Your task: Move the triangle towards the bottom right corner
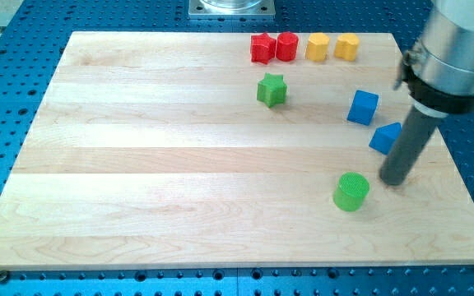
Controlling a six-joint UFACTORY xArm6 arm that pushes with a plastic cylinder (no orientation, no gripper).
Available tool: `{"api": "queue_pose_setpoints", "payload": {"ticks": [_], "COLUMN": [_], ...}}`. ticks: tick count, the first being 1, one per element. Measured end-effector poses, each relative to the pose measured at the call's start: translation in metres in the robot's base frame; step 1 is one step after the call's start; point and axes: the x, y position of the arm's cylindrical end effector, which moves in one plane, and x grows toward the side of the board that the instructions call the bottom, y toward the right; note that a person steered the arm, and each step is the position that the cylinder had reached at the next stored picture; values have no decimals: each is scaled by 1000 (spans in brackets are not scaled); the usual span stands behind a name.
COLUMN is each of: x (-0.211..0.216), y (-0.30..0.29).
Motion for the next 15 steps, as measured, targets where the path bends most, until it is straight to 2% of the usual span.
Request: {"api": "queue_pose_setpoints", "payload": {"ticks": [1,2,3,4,5,11,12,14,15], "x": [-48,-22,-69,-119,-127,-122,-144,-245,-263], "y": [-8,-61,-101,-81,-82,-80,-54,17,17]}}
